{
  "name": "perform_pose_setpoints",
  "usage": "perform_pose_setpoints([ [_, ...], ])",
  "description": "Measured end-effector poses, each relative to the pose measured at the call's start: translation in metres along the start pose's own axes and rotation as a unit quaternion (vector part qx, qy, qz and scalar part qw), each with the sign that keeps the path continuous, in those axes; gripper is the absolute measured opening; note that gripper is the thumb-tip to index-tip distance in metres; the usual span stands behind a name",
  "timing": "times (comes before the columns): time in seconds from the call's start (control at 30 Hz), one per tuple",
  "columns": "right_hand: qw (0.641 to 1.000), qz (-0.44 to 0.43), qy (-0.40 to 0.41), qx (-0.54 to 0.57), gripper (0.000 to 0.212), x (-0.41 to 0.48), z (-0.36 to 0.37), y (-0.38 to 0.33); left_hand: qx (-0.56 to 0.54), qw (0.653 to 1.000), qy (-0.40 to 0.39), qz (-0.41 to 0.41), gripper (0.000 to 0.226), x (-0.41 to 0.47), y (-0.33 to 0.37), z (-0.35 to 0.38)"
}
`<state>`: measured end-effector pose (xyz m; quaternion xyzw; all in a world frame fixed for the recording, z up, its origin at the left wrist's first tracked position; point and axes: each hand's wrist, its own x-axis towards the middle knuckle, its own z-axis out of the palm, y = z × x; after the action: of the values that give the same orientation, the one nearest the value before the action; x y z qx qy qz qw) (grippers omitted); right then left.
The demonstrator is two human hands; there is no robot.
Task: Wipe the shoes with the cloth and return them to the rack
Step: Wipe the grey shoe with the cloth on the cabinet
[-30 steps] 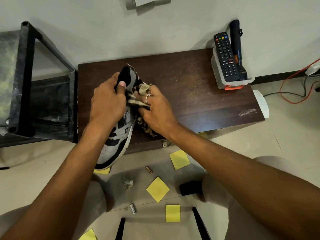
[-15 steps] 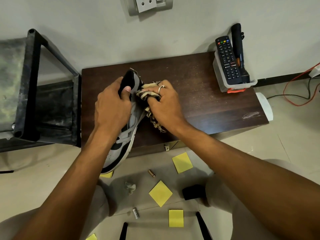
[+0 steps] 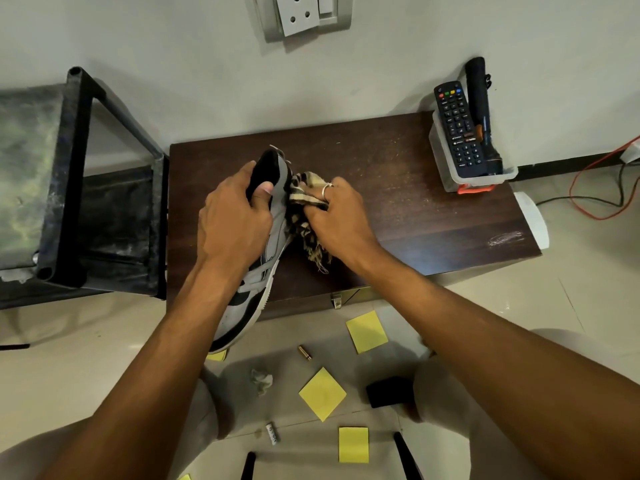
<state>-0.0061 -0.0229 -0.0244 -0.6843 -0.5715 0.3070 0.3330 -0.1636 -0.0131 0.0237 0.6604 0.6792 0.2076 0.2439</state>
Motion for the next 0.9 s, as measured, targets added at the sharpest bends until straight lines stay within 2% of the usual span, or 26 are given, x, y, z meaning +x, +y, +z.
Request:
perform_pose_setpoints([
  [0.07,0.999,0.023,-0.01,-0.025,0.015,0.007,-0.008,0.001,0.0,1.0,0.003,0.001,0.048,0.0,0.0,0.0],
  [0.13,0.999,0.031,0.011,-0.027,0.018,0.013,-0.011,-0.001,0.0,1.0,0.004,0.006,0.048,0.0,-0.001,0.0],
  [0.2,0.998,0.031,0.039,0.027,0.025,0.016,-0.011,-0.006,-0.002,1.0,0.002,0.012,0.048,0.0,-0.002,0.0],
  [0.3,0.997,0.014,-0.001,0.07,0.031,0.014,-0.005,-0.01,0.0,1.0,-0.003,0.014,0.048,0.002,-0.005,-0.002],
  [0.47,0.997,0.013,-0.032,-0.067,0.027,0.022,-0.014,-0.003,-0.016,0.999,-0.022,0.018,0.049,0.003,-0.007,-0.007],
  [0.57,0.992,0.009,-0.01,-0.122,0.022,0.025,-0.019,-0.002,-0.023,0.999,-0.019,0.02,0.047,0.004,-0.008,-0.008],
  [0.73,0.995,0.006,-0.005,0.1,0.028,0.014,-0.011,-0.018,-0.021,0.999,-0.018,0.024,0.045,0.006,-0.011,-0.008],
  [0.8,0.995,0.003,-0.02,0.093,0.026,0.006,-0.008,-0.014,-0.018,0.999,-0.017,0.027,0.044,0.008,-0.012,-0.008],
  [0.9,0.999,0.031,-0.044,0.01,0.023,0.0,-0.01,-0.002,-0.016,0.999,-0.017,0.036,0.043,0.011,-0.013,-0.009],
])
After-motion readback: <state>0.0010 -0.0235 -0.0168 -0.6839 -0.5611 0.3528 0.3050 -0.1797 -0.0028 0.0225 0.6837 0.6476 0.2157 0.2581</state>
